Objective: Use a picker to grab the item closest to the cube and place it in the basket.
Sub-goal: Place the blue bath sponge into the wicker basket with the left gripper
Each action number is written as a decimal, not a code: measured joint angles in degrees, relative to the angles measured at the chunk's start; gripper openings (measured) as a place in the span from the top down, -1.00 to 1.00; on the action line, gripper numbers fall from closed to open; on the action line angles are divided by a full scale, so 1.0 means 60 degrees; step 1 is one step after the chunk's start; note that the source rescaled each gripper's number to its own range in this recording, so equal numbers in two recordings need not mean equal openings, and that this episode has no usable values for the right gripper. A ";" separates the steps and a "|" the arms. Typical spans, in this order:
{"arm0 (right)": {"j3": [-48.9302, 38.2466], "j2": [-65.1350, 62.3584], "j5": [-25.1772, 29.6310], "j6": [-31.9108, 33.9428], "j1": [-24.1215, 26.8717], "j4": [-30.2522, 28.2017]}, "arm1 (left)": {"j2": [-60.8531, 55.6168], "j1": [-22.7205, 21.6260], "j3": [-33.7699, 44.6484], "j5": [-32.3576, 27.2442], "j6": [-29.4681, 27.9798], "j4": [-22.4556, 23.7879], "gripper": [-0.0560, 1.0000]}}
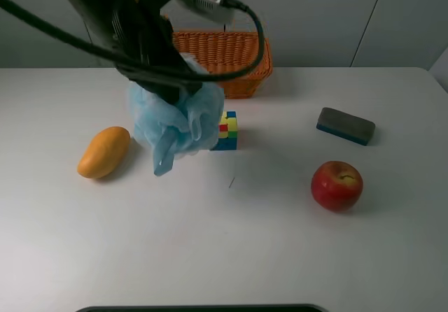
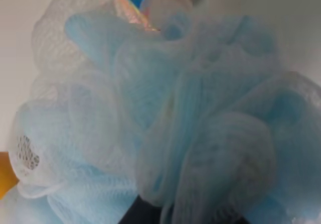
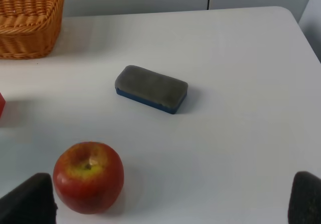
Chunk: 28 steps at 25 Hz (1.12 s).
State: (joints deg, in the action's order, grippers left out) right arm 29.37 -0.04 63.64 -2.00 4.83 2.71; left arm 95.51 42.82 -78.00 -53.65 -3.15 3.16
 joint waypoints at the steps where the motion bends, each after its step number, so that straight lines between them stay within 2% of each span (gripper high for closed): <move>1: 0.0000 0.0000 0.0000 0.0000 0.0000 0.0000 | -0.0172 0.0000 -0.0345 -0.0201 -0.0134 0.0257 0.85; 5: 0.0000 0.0000 0.0000 0.0000 0.0000 0.0000 | -0.0340 0.0000 -0.1617 -0.0490 -0.0518 0.1613 0.87; 7: 0.0000 0.0000 0.0000 0.0000 0.0000 0.0000 | -0.0316 -0.0020 -0.2014 -0.0284 -0.0806 0.2440 0.87; 9: 0.0000 0.0000 0.0000 0.0000 0.0000 0.0000 | -0.0172 -0.0210 -0.2442 0.0239 -0.1007 0.2867 0.87; 13: 0.0000 0.0000 0.0000 0.0000 0.0000 0.0000 | 0.0496 -0.0856 -0.2704 0.1780 -0.1329 0.3005 0.87; 17: 0.0000 0.0000 0.0000 0.0000 0.0000 0.0000 | 0.1584 -0.1578 -0.2826 0.3360 -0.2290 0.3020 0.87; 21: 0.0000 0.0000 0.0000 0.0000 0.0000 0.0000 | 0.3085 -0.2074 -0.3515 0.3771 -0.2564 0.3046 0.88; 28: 0.0000 0.0000 0.0000 0.0000 0.0000 0.0000 | 0.5560 -0.2279 -0.5102 0.4228 -0.2623 0.2942 0.88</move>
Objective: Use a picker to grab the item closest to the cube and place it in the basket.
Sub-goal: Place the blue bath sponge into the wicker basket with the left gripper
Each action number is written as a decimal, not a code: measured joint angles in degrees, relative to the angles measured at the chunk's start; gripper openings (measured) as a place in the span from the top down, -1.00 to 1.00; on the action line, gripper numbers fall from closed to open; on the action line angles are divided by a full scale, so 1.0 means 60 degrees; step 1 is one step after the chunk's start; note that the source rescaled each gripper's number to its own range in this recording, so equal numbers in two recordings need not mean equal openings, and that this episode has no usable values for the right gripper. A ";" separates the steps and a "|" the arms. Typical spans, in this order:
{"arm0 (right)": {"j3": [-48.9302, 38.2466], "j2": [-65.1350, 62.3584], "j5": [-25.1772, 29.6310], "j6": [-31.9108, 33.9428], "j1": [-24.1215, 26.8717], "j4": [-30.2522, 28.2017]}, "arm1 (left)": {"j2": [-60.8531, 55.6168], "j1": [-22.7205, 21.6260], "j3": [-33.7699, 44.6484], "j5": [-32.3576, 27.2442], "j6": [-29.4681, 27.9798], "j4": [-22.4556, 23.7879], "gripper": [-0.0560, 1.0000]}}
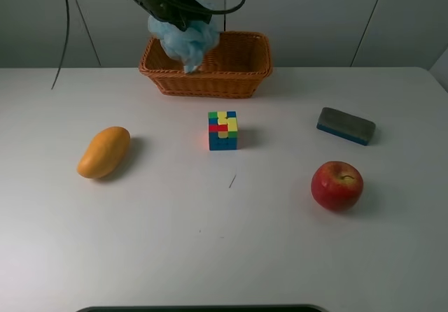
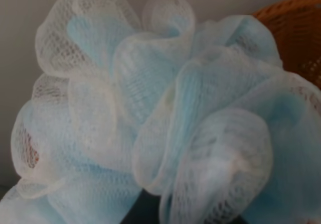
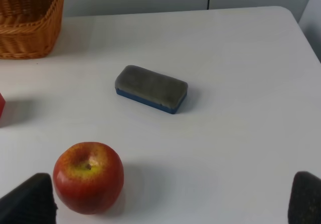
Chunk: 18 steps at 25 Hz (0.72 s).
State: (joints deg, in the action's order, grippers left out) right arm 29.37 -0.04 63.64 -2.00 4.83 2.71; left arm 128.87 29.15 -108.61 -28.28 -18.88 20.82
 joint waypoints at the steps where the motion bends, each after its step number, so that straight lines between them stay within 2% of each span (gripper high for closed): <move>1: 0.0000 0.0000 0.0000 0.0000 0.0000 0.0000 | 0.0297 0.0000 -0.0220 0.0020 0.0000 -0.0021 0.89; 8: 0.0000 0.0000 0.0000 0.0000 0.0000 0.0000 | 0.1232 0.0000 -0.0805 0.0011 -0.0007 -0.0702 0.89; 14: 0.0000 0.0000 0.0000 0.0000 0.0000 0.0000 | 0.1256 0.0000 -0.0866 -0.0095 -0.0007 -0.0823 0.88; 15: 0.0000 0.0000 0.0000 0.0000 0.0000 0.0000 | 0.1256 0.0000 -0.0866 -0.0118 -0.0007 -0.0823 0.85; 16: 0.0000 0.0000 0.0000 0.0000 0.0000 0.0000 | 0.1256 0.0000 -0.0866 -0.0117 -0.0007 -0.0843 0.74; 18: 0.0000 0.0000 0.0000 0.0000 0.0000 0.0000 | 0.1256 0.0000 -0.0866 -0.0117 -0.0007 -0.0843 0.33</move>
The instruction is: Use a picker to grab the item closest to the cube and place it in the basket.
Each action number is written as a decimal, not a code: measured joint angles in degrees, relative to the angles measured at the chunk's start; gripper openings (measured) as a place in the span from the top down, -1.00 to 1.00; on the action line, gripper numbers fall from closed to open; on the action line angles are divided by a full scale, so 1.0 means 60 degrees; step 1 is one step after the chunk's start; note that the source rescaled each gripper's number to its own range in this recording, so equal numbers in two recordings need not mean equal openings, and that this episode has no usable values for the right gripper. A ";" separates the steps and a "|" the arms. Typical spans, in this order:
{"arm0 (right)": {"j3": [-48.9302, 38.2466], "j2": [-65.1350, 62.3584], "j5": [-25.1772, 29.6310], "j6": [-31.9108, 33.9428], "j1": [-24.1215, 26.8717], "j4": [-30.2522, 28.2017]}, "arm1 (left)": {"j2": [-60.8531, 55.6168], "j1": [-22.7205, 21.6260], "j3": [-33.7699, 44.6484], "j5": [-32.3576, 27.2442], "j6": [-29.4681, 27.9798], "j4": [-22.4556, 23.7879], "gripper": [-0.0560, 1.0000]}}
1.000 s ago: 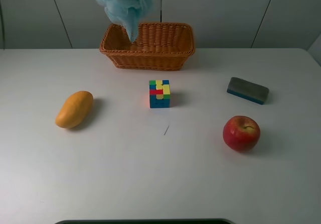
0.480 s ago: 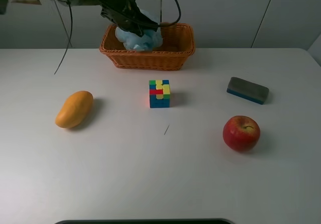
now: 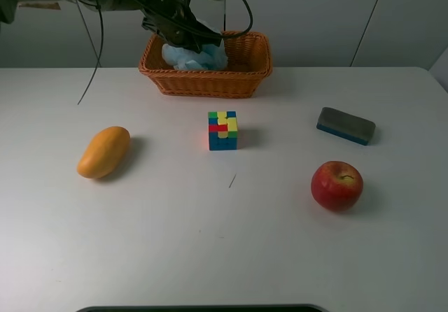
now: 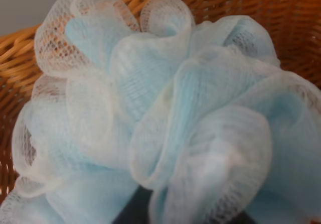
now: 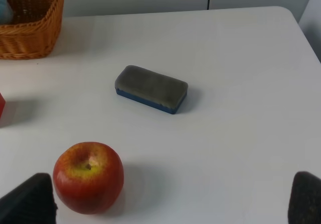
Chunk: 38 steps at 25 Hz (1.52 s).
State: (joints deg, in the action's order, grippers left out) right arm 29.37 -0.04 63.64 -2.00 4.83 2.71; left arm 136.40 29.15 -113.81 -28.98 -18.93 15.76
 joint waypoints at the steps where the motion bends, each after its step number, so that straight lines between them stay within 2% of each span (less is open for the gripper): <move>1: 0.0000 0.0000 0.0000 0.0000 0.0000 0.0000 | 0.0000 0.0000 0.0000 -0.0019 0.0000 -0.0017 -0.04; 2: 0.0000 0.0000 0.0000 0.0000 0.0000 0.0000 | 0.0000 0.0000 0.0000 -0.0063 0.0000 -0.0013 -0.49; 3: 0.0000 0.0000 0.0000 0.0000 0.0000 0.0000 | 0.0000 0.0000 0.0000 -0.0062 -0.0019 -0.0013 -0.77; 4: 0.0000 0.0000 0.0000 0.0000 0.0000 0.0000 | 0.0000 0.0000 0.0000 -0.0062 -0.0026 -0.0021 -0.91; 5: 0.0000 0.0000 0.0000 0.0000 0.0000 0.0000 | 0.0000 0.0000 0.0000 -0.0062 -0.0026 -0.0047 -0.95; 10: 0.0000 0.0000 0.0000 0.0000 0.0000 0.0000 | -0.0020 0.0000 0.0000 -0.0170 -0.0041 -0.0146 -0.99; 13: 0.0000 0.0000 0.0000 0.0000 0.0000 0.0000 | -0.0259 0.0000 0.0000 -0.0577 -0.0041 -0.0216 -0.99; 17: 0.0000 0.0000 0.0000 0.0000 0.0000 0.0000 | -0.1467 0.0041 0.0000 -0.1528 -0.0041 -0.0172 -0.99; 22: 0.0000 0.0000 0.0000 0.0000 0.0000 0.0000 | -0.3982 0.0437 0.0000 -0.3010 -0.0041 0.0512 -0.99; 25: 0.0000 0.0000 0.0000 0.0000 0.0000 0.0000 | -0.5602 0.0879 0.0000 -0.4282 -0.0106 0.1328 -0.99; 29: 0.0000 0.0000 0.0000 0.0000 0.0000 0.0000 | -0.7556 0.1699 -0.0016 -0.6357 -0.0290 0.3072 -0.99; 34: 0.0000 0.0000 0.0000 0.0000 0.0000 0.0000 | -1.0131 0.2976 0.0826 -0.6662 -0.0765 0.4708 -0.99; 38: 0.0000 0.0000 0.0000 0.0000 0.0000 0.0000 | -1.2189 0.3480 0.2349 -0.6726 -0.1370 0.5330 -0.99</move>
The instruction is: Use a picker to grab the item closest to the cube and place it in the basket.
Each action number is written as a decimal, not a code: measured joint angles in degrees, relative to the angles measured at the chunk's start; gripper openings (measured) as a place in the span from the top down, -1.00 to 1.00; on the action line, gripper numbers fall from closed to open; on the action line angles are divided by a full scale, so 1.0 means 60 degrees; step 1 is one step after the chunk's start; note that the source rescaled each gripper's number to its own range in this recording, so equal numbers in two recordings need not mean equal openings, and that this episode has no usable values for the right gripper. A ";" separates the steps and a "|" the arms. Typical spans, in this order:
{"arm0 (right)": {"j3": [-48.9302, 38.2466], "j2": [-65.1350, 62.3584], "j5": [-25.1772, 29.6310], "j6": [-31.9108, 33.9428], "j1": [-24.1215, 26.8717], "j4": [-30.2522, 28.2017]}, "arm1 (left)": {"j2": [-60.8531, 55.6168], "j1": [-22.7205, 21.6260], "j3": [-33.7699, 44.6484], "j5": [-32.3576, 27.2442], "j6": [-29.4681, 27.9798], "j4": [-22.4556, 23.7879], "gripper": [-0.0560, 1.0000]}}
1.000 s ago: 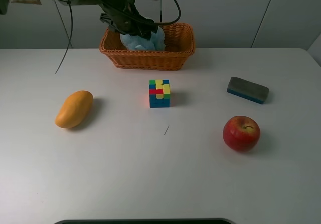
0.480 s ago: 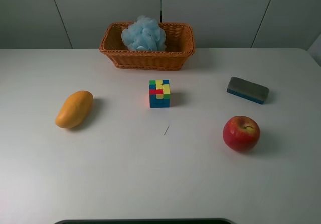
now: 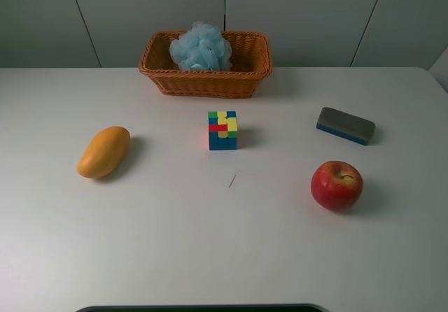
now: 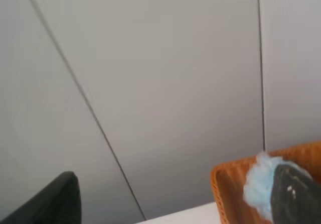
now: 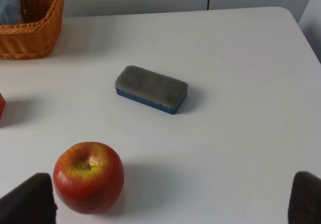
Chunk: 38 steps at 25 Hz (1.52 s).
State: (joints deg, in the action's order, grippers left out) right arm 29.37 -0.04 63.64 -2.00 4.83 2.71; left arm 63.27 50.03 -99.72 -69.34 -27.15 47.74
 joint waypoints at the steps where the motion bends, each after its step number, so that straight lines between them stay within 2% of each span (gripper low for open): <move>1: 0.0000 0.0000 0.0000 0.0000 0.0000 0.0000 | -0.0426 0.0007 0.0413 -0.0038 -0.0091 0.0100 -0.99; 4: 0.0000 0.0000 0.0000 0.0000 0.0000 0.0000 | -0.1861 -0.0258 0.1837 -0.0077 -0.0223 0.0244 -0.99; 6: 0.0000 0.0000 0.0000 0.0000 0.0000 0.0000 | -0.2675 -0.0726 0.2756 -0.0099 -0.0262 0.0156 -0.99; 9: 0.0000 0.0000 0.0000 0.0000 0.0000 0.0000 | -0.3879 -0.1818 0.3900 -0.0137 -0.0300 -0.0344 -0.99; 16: 0.0000 0.0000 0.0000 0.0000 0.0000 0.0000 | -0.6970 -0.5354 0.6086 -0.0158 -0.0101 -0.1877 -0.99; 19: 0.0000 0.0000 0.0000 0.0000 0.0000 0.0000 | -0.8136 -0.6834 0.6891 -0.0175 0.0306 -0.2584 -1.00; 23: 0.0000 0.0000 0.0000 0.0000 0.0000 0.0000 | -0.9339 -0.8413 0.8104 -0.0197 0.0996 -0.3788 -1.00; 25: 0.0000 0.0000 0.0000 0.0000 0.0000 0.0000 | -0.9859 -0.8841 0.8790 -0.0197 0.1214 -0.4505 -1.00; 29: 0.0000 0.0000 0.0000 0.0000 0.0000 0.0000 | -1.0495 -0.8978 1.0092 0.0246 0.1345 -0.5537 -1.00; 34: 0.0000 0.0000 0.0000 0.0000 0.0000 0.0000 | -1.0520 -0.8978 1.1327 0.0824 0.1785 -0.6134 -1.00; 38: 0.0000 0.0000 0.0000 0.0000 0.0000 0.0000 | -1.0545 -0.8978 1.1648 0.0955 0.2006 -0.6407 -1.00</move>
State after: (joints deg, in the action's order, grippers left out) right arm 29.37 -0.04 63.64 -2.00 4.83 2.71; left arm 0.00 -3.84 -29.83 -63.61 -15.11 9.29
